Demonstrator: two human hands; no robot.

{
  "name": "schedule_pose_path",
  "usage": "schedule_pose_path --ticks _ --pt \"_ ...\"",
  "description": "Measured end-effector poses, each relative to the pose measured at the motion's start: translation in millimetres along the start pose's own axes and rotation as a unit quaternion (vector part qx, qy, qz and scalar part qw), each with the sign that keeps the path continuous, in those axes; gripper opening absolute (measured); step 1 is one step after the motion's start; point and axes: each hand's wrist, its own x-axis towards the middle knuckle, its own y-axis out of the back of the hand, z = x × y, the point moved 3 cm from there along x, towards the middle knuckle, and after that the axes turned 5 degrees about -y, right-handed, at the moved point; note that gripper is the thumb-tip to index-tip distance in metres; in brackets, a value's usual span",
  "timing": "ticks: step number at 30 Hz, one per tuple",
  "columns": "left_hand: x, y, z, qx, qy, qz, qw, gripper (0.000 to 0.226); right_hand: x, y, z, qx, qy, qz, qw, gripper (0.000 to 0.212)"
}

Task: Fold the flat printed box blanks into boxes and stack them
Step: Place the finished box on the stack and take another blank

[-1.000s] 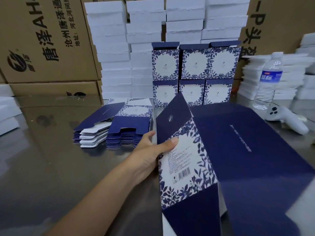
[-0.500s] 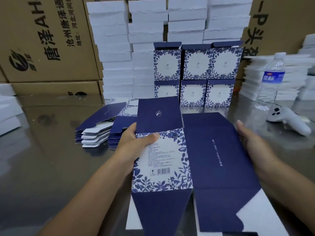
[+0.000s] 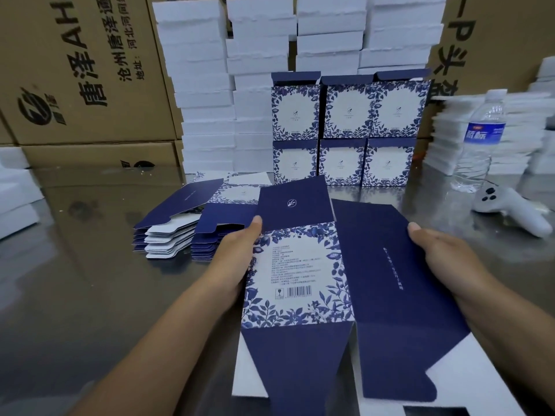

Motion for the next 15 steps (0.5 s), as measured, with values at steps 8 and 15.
schedule_pose_path --ticks 8,15 --pt "-2 2 5 0.099 -0.065 0.070 0.991 0.036 2 -4 4 0.030 0.005 -0.015 0.999 0.040" --pt "-4 9 6 0.081 -0.071 0.114 0.988 0.029 2 -10 4 -0.022 0.029 -0.031 0.999 0.039"
